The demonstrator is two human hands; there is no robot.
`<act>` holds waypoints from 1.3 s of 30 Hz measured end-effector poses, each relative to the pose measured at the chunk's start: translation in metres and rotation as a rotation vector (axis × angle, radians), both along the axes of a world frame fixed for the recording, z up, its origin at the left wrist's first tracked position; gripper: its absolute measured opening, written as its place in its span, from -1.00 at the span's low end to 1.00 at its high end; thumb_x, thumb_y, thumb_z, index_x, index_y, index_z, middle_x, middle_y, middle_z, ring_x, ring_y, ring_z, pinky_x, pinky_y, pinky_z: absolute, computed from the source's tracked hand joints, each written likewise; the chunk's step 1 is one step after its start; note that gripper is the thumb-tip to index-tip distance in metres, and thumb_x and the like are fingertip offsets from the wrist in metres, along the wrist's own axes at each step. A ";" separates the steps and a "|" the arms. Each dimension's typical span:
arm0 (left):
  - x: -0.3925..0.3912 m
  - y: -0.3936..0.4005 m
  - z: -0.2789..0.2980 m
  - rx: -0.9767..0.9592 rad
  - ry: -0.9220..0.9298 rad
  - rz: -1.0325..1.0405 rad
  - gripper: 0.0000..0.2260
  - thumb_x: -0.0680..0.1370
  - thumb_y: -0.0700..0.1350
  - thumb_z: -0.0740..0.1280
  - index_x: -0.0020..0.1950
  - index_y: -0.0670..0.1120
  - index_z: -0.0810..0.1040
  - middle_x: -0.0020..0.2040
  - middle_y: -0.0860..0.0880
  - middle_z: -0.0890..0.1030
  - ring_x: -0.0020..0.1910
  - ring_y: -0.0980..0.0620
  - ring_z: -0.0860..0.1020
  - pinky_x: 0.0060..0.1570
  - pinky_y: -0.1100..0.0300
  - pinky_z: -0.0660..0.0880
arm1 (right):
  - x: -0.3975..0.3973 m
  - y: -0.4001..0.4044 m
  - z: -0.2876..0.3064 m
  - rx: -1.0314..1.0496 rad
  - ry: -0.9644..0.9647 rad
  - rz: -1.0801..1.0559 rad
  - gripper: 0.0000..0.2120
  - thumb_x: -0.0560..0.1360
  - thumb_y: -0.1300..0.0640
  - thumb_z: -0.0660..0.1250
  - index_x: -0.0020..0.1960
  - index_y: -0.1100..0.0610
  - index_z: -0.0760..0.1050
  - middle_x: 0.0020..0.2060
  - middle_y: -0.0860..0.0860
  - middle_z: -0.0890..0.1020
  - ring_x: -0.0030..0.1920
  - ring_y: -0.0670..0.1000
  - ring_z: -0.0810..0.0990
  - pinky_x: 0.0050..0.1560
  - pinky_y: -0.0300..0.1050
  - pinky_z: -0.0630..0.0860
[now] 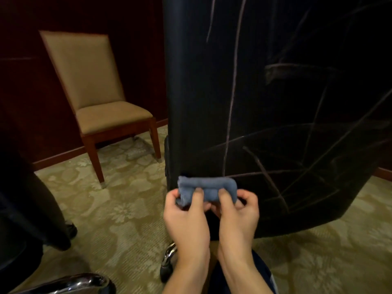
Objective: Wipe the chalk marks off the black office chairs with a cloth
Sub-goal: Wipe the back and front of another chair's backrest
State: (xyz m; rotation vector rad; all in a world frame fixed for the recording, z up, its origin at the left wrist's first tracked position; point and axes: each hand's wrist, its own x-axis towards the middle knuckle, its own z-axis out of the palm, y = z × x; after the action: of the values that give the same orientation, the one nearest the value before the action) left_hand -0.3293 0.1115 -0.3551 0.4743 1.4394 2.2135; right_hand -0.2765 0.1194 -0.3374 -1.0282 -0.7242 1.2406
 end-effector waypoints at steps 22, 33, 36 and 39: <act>-0.096 -0.003 -0.003 -0.181 -0.004 -0.151 -0.48 0.59 -0.21 0.36 0.52 -0.02 0.29 0.22 -0.07 0.57 0.12 0.00 0.59 0.08 0.10 0.55 | -0.074 -0.002 -0.020 0.062 -0.188 -0.031 -0.68 0.43 0.24 0.51 -0.08 0.02 0.38 -0.31 0.04 0.66 -0.31 0.01 0.70 -0.15 0.14 0.67; -0.108 -0.001 0.019 -0.122 0.088 -0.223 -0.64 0.59 -0.17 0.36 0.35 0.02 0.39 0.07 0.00 0.63 -0.03 0.04 0.64 -0.12 0.17 0.53 | -0.078 -0.001 0.011 0.144 -0.105 -0.026 -0.72 0.46 0.27 0.47 -0.05 0.01 0.40 -0.30 0.04 0.67 -0.27 0.00 0.72 -0.22 -0.05 0.66; -0.108 0.003 0.035 -0.095 0.255 -0.118 -0.65 0.58 -0.09 0.39 0.28 0.16 0.36 0.11 0.06 0.60 0.05 0.05 0.62 0.05 0.01 0.58 | -0.079 -0.001 0.024 0.183 -0.093 -0.012 -0.76 0.50 0.21 0.45 -0.01 -0.04 0.42 -0.17 0.09 0.69 -0.26 0.03 0.73 -0.25 -0.08 0.65; -0.104 0.007 0.068 0.012 0.360 -0.032 -0.70 0.57 -0.10 0.40 0.22 0.10 0.39 0.08 0.06 0.59 0.04 0.09 0.60 0.05 0.06 0.56 | -0.080 -0.002 0.061 0.284 -0.017 -0.024 -0.80 0.52 0.22 0.42 0.00 0.02 0.42 -0.17 0.13 0.70 -0.29 0.06 0.72 -0.29 -0.13 0.63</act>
State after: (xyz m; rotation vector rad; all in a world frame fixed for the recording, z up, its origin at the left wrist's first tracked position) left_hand -0.4337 0.1184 -0.2871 0.9325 1.5786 2.1904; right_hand -0.3564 0.1171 -0.2768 -0.8112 -0.8711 1.0734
